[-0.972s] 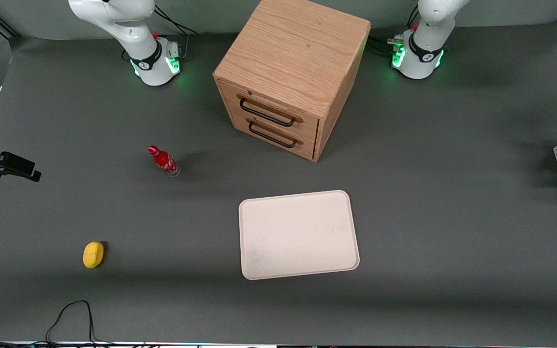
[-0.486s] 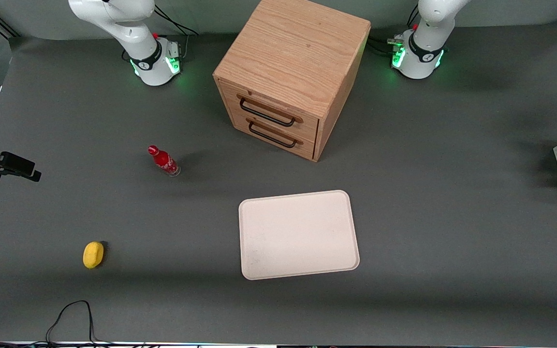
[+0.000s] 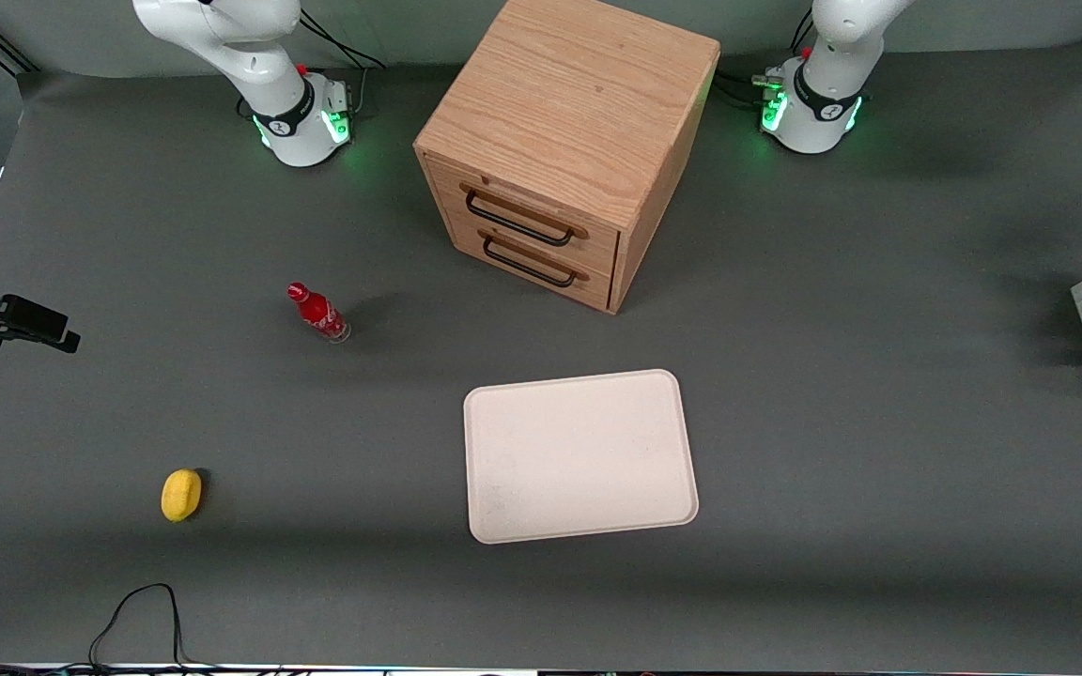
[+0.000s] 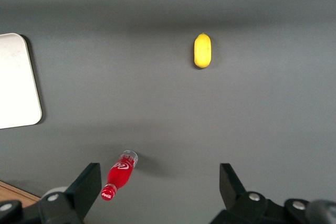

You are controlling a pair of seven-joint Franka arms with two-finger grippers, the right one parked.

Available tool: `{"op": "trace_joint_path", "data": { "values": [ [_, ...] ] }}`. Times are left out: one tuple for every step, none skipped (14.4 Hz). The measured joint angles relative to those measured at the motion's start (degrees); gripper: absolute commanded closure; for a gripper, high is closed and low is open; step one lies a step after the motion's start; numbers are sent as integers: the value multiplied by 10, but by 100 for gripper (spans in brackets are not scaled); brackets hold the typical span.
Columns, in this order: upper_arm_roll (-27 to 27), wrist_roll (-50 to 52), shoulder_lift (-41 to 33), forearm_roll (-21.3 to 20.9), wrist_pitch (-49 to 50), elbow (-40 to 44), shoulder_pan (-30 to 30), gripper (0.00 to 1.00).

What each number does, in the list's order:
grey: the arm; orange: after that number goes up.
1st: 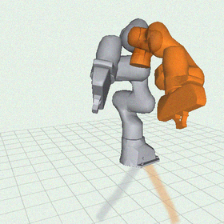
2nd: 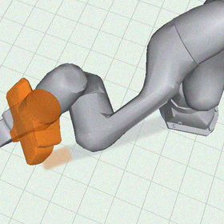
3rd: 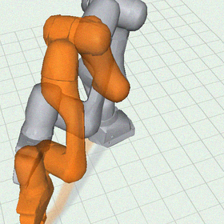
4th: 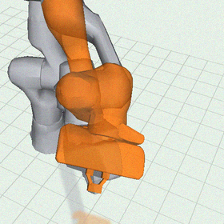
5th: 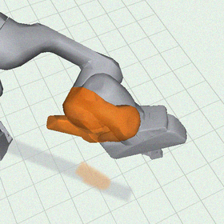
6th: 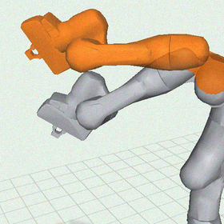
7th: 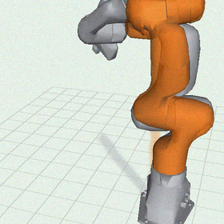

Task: Place red cookie box on tray
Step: 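Lift the cookie box and carry it toward the white tray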

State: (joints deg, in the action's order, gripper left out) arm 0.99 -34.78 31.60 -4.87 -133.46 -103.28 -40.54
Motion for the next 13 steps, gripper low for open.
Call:
{"op": "trace_joint_path", "data": {
  "values": [
    [-1,0,0,0,0,0,0,100],
    [-1,0,-1,0,0,1,1,100],
    [-2,0,-2,0,0,3,2,100],
    [-4,-1,-6,-1,3,4,2,100],
    [-5,-2,-14,-1,14,5,3,100],
    [-6,-3,-27,-1,35,8,6,100],
    [-7,-3,-45,-1,67,14,12,100],
    [-7,-3,-67,-1,108,22,19,100],
    [-8,-3,-92,-1,155,31,27,100],
    [-8,-3,-120,-1,205,44,35,100],
    [-8,-3,-147,-1,259,60,42,100],
    [-8,-3,-170,-2,312,80,47,100],
    [-8,-3,-188,-7,364,107,52,100]
  ]
}}
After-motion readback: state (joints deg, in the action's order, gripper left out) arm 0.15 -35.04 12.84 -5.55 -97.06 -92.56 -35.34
